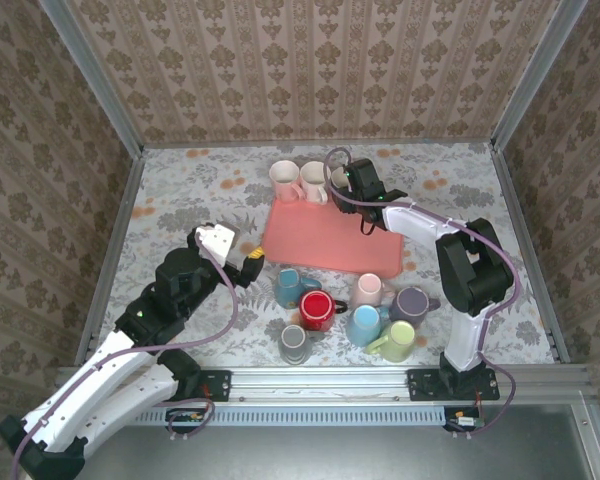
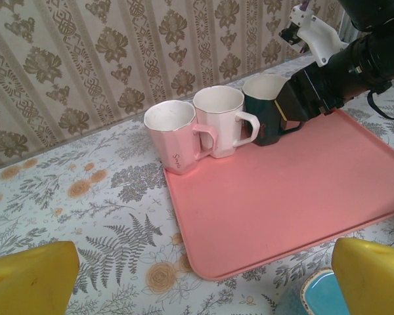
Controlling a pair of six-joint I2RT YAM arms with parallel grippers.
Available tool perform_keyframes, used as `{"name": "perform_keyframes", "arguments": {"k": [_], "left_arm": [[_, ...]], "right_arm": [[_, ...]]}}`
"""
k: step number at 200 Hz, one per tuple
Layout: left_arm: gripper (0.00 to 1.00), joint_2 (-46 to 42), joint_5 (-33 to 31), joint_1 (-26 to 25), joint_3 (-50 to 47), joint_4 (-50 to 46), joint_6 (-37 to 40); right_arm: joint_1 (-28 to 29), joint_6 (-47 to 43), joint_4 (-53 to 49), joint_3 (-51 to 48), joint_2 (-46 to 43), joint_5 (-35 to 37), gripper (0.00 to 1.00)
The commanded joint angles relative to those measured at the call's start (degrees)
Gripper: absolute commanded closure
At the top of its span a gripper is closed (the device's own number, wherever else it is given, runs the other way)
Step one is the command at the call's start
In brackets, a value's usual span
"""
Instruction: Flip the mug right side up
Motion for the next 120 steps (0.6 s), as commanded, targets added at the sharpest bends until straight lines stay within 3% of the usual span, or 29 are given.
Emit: {"name": "perform_keyframes", "arguments": {"k": [1, 70, 120], "left_arm": [[0.00, 0.53, -0.77, 0.12, -0.64, 1.02, -0.07], [0.00, 7.55, 0.09, -1.21, 3.01, -4.17, -1.77], [0.00, 13.85, -1.60, -2.76, 11.82, -17.18, -6.42]], "right_arm": [[-0.33, -0.21, -0.23, -0.83, -6.64, -0.83, 0.53], [2.55, -4.53, -11.80, -5.70, -26.64, -7.64, 0.50], [4.08, -1.25, -19.87, -11.57, -41.98, -16.07, 0.49]]}}
